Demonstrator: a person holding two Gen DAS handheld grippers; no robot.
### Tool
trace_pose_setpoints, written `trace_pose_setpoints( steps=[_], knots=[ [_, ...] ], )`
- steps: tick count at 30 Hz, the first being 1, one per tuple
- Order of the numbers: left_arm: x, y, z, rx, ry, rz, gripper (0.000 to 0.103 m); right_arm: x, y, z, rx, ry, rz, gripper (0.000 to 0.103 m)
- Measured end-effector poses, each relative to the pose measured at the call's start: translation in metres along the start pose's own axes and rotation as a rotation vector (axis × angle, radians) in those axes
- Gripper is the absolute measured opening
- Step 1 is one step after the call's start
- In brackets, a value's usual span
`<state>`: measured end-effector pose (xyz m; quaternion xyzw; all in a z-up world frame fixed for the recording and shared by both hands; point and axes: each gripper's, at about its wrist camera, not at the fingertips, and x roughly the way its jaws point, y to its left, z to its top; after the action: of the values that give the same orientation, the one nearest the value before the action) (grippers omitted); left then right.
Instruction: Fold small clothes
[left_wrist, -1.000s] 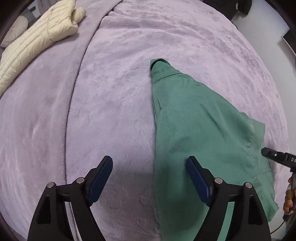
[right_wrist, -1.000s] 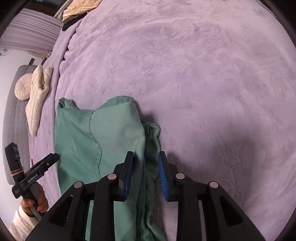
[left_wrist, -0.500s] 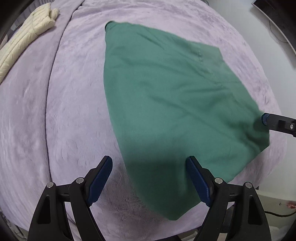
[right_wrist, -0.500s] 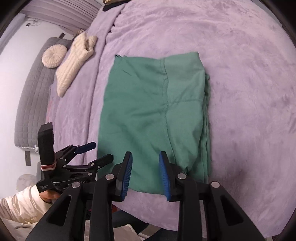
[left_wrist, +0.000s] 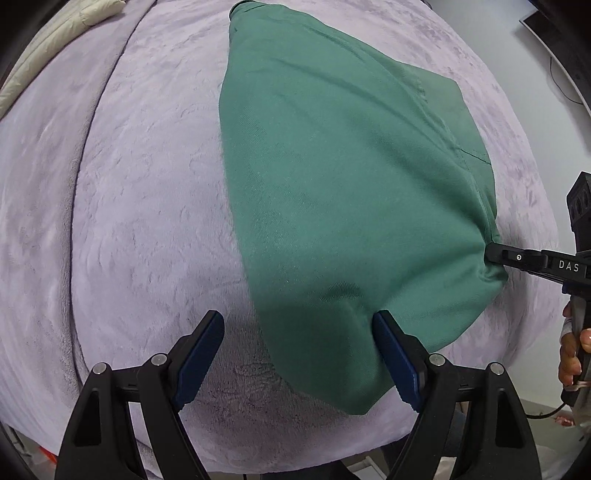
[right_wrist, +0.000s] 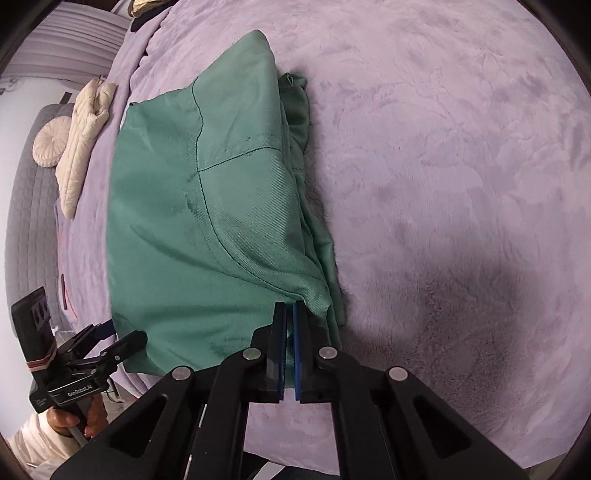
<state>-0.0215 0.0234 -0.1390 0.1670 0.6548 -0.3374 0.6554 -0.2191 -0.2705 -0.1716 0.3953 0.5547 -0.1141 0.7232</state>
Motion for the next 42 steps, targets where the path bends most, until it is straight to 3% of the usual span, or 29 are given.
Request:
trace_pose_setpoints(
  steps=[10,25,34,42],
  knots=[
    [-0.009,-0.006,0.006,0.003,0.011,0.029,0.084,-0.001,0.008,-0.013,0.011,0.031,-0.042,0.001],
    [-0.040,0.011,0.006,-0.007,-0.048,0.093,0.084,-0.011,0.027,-0.020,-0.007,0.053,-0.082,0.006],
    [-0.055,0.025,0.012,-0.054,-0.068,0.108,0.084,-0.029,0.040,-0.011,-0.004,0.020,-0.094,0.006],
    [-0.074,0.015,0.019,-0.047,-0.109,0.123,0.084,-0.051,0.080,-0.001,-0.098,-0.025,-0.124,0.006]
  ],
)
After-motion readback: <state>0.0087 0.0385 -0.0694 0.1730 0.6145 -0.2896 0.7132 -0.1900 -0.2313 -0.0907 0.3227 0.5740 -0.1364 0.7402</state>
